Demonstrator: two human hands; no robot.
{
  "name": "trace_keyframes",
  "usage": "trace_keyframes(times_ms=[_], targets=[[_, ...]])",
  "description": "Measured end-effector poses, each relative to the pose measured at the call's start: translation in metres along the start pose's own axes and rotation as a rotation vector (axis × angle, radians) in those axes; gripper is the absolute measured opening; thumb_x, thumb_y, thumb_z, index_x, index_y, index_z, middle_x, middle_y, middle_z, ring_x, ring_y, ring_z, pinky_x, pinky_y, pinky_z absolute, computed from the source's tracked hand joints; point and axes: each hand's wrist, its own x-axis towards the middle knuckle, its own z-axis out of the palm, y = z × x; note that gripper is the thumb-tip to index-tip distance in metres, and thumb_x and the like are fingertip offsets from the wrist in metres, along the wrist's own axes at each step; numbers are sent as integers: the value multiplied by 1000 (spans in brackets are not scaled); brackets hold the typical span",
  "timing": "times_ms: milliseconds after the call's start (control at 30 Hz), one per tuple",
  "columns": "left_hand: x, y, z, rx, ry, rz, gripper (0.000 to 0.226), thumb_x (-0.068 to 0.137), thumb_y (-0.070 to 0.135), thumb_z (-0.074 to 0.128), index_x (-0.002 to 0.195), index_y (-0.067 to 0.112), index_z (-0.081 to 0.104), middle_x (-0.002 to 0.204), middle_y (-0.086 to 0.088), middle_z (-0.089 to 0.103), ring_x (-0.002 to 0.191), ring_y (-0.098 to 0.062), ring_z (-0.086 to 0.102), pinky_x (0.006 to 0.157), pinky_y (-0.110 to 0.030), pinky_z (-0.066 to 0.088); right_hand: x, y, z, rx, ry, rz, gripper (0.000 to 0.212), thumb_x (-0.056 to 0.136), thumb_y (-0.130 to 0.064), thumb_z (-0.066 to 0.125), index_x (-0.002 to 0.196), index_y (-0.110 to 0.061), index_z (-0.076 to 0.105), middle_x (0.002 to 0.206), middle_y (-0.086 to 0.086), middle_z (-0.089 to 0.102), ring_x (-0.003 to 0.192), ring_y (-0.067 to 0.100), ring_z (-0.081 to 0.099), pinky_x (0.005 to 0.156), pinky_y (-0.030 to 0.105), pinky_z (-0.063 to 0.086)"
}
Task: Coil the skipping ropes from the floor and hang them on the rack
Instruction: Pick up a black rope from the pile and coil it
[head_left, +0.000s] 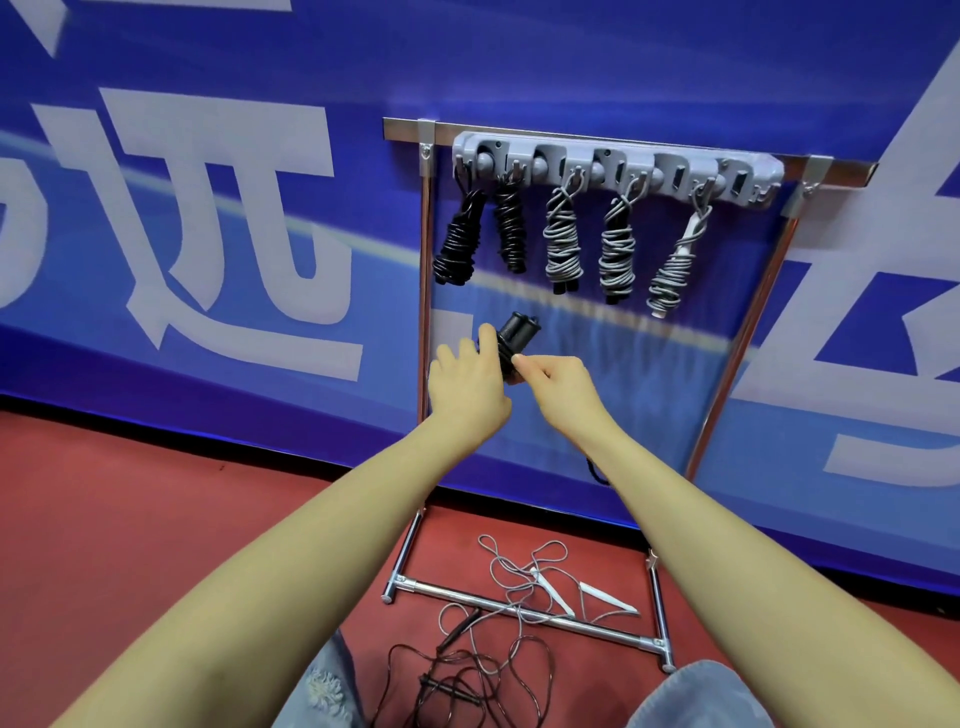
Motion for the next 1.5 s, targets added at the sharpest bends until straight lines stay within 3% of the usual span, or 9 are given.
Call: trace_keyframes(times_ms=[233, 500, 767, 967, 1167, 1267, 1333, 1433, 1500], targets=[[11, -6, -3, 153, 114, 4, 49, 80, 21, 67, 119, 12, 38, 123, -7, 39, 104, -29, 42, 73, -31, 34, 2, 1, -4, 53, -91, -33, 34, 102, -26, 40, 99, -10, 70, 98, -5, 67, 79, 6, 56, 72, 24, 44], [8, -11, -2, -456, 65, 67, 74, 71, 23, 66, 135, 12, 32, 126, -5, 46, 106, -29, 40, 86, -42, 40, 5, -5, -16, 271, -61, -40, 17, 99, -27, 48, 100, -28, 65, 83, -16, 62, 60, -8, 48, 58, 8, 39], [3, -5, 1, -459, -2, 94, 73, 83, 8, 51, 147, 19, 19, 115, -12, 47, 108, -31, 42, 73, -38, 40, 6, -14, -8, 359, 69, -51, 13, 87, -17, 68, 97, -10, 71, 85, 5, 64, 59, 6, 46, 58, 14, 41], [2, -12, 4, -439, 62, 17, 48, 77, 12, 57, 122, 17, 40, 97, -8, 49, 94, -31, 47, 79, -43, 43, 0, -4, -10, 183, -128, -121, 28, 93, -7, 56, 119, -14, 64, 101, 6, 62, 69, 2, 54, 71, 10, 43], [5, -11, -13, -854, -82, -73, 41, 78, 3, 58, 105, 14, 28, 89, -9, 55, 58, -24, 52, 49, -38, 50, 3, -7, -14, 371, 44, 8, 17, 84, -23, 72, 98, -15, 71, 88, -5, 67, 78, 3, 59, 71, 12, 45], [5, -10, -12, -855, -95, -48, 38, 78, 6, 60, 100, 16, 31, 98, -10, 46, 77, -25, 54, 51, -37, 56, 3, -7, -15, 442, -79, 43, 14, 88, -22, 66, 101, -23, 71, 96, -14, 70, 94, -7, 62, 78, 8, 45], [7, -11, -12, -790, -62, -24, 36, 75, 10, 62, 96, 19, 35, 102, -1, 33, 96, -25, 46, 53, -38, 57, 3, -8, -12, 465, -60, 23, 10, 89, -18, 64, 90, -24, 71, 87, -14, 71, 83, -12, 62, 75, 3, 45], [7, -13, -12, -807, -55, -12, 36, 76, 13, 71, 104, 16, 48, 105, -2, 41, 77, -20, 59, 48, -23, 54, 3, -9, -10, 479, 68, 39, 9, 87, -17, 67, 79, -17, 70, 77, -8, 68, 65, -11, 58, 63, 2, 41], [7, -14, -8, -829, -1, -30, 49, 76, 19, 72, 119, 15, 50, 113, -4, 53, 75, -22, 65, 59, -33, 58, 4, -8, -10, 482, 106, 55, 11, 86, -19, 69, 78, -12, 68, 70, -7, 63, 56, -9, 54, 56, 3, 39]])
